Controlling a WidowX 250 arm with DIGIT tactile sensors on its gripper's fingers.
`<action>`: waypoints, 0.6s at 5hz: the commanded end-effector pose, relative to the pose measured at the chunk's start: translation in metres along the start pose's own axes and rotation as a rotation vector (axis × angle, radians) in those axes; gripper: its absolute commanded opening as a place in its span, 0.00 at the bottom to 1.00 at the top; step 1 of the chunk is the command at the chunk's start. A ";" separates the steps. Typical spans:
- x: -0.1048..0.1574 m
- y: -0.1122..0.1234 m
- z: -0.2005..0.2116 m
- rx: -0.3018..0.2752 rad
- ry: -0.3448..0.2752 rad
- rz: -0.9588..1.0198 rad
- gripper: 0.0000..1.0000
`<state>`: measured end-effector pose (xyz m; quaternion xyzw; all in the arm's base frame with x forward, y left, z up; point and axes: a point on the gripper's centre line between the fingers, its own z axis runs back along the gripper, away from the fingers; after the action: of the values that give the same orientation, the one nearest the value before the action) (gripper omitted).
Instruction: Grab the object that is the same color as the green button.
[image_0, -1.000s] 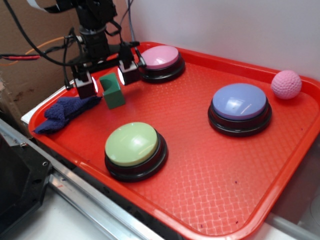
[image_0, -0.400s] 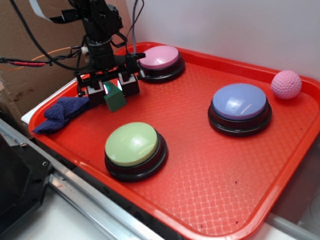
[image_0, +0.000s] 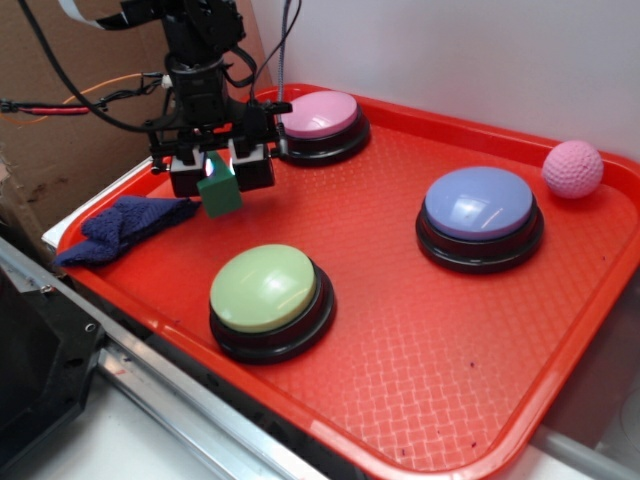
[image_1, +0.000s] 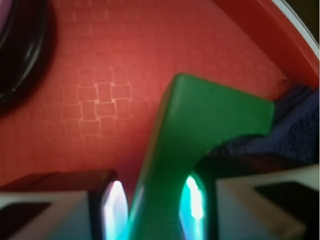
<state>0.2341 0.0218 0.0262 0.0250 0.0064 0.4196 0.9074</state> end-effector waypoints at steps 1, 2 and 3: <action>0.004 -0.010 0.106 -0.068 0.026 -0.389 0.00; -0.005 -0.014 0.139 -0.113 0.058 -0.548 0.00; -0.016 -0.017 0.171 -0.172 0.047 -0.683 0.00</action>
<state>0.2383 -0.0185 0.1775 -0.0587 0.0383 0.0988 0.9926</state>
